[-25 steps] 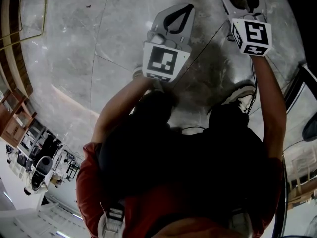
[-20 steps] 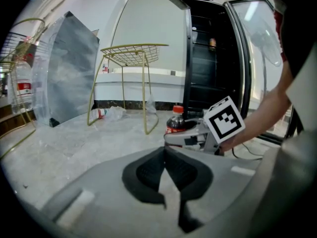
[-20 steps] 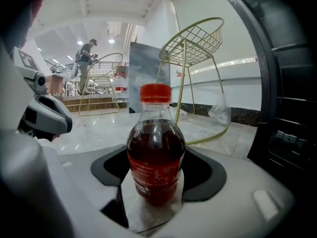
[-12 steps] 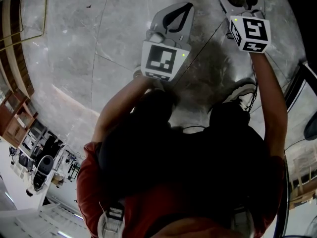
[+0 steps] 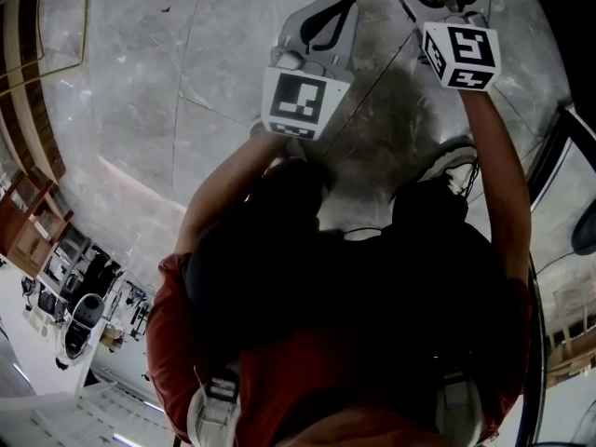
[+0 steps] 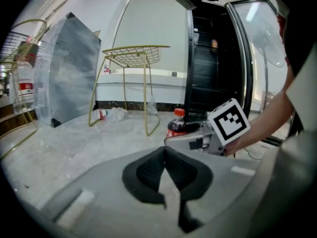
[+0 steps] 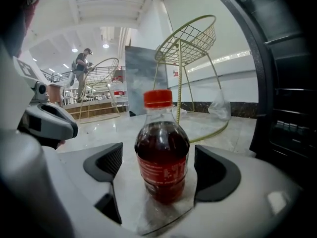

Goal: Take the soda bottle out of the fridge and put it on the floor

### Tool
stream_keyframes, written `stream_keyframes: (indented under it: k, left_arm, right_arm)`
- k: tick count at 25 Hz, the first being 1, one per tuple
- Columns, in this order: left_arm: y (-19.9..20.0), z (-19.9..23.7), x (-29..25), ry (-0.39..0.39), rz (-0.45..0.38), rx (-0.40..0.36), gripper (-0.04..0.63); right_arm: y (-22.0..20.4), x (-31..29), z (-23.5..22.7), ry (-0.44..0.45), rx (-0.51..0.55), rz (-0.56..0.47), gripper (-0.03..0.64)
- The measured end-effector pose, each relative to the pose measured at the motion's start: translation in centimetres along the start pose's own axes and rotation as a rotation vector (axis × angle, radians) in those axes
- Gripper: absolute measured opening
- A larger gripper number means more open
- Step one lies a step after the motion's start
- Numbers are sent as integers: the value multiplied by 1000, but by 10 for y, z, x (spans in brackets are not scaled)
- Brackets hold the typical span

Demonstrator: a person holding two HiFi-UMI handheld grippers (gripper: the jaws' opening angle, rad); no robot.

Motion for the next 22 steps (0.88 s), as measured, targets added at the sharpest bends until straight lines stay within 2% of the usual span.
stream_keyframes:
  k: [6, 13, 22]
  left_arm:
    - [3, 0, 3, 15, -6, 23, 0]
    - [3, 3, 4, 19, -4, 11, 0]
    - [5, 2, 6, 19, -17, 18, 0]
  right_arm:
    - [1, 9, 0, -10, -10, -6, 440]
    - [3, 9, -3, -14, -44, -16, 440]
    - [10, 23, -1, -10, -31, -39, 440]
Point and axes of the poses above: the fingertips, and each gripper's own axes: x backward along the fingers, z to its left, y out of its top, the point moved 8 cm from there along x, backward along the fingers, and after that the axes turned 7 degrees about z, right-handed, at the moved point
